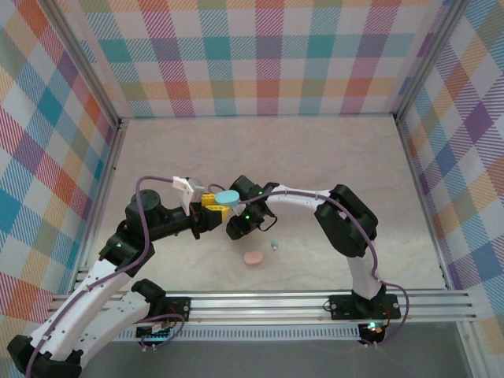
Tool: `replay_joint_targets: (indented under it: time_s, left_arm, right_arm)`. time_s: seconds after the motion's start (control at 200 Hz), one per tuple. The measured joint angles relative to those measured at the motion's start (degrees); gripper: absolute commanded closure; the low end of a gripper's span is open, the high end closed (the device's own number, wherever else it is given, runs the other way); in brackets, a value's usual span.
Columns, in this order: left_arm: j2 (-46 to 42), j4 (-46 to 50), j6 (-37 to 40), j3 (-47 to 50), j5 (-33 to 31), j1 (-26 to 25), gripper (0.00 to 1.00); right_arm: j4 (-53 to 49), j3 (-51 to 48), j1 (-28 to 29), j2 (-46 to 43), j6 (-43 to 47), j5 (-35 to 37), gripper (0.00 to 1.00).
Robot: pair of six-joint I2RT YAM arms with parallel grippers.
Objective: Insert the wireless bluetooth earbuds into the charging case
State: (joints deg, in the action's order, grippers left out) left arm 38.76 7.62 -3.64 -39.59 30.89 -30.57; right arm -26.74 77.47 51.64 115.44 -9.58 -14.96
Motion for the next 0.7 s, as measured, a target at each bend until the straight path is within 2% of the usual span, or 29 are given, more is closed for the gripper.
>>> replay_joint_targets:
  time_s: [0.075, 0.165, 0.28, 0.405, 0.575, 0.7]
  left_arm:
    - [0.0, 0.0, 0.0, 0.0, 0.0, 0.0, 1.00]
    - [0.1, 0.0, 0.0, 0.0, 0.0, 0.0, 1.00]
    - [1.0, -0.1, 0.0, -0.1, 0.1, 0.0, 1.00]
    - [3.1, -0.2, 0.0, -0.4, 1.3, 0.0, 1.00]
    - [7.9, -1.6, 0.0, -0.6, 4.9, 0.0, 1.00]
    - [11.5, -3.3, 0.0, -1.8, 7.7, 0.0, 1.00]
  right_arm:
    - [1.1, -0.8, 0.0, -0.5, -0.4, 0.2, 0.54]
    - [6.0, -6.9, -1.4, -5.0, -2.9, -0.4, 0.51]
    - [11.9, -17.5, -5.9, -17.4, -6.3, -1.7, 0.45]
    - [16.5, -24.1, -11.0, -32.4, -5.6, -2.0, 0.33]
    - [20.5, -28.3, -10.3, -51.3, -0.4, -4.0, 0.25]
    - [21.2, -28.9, -9.8, -58.7, 3.4, -5.1, 0.24]
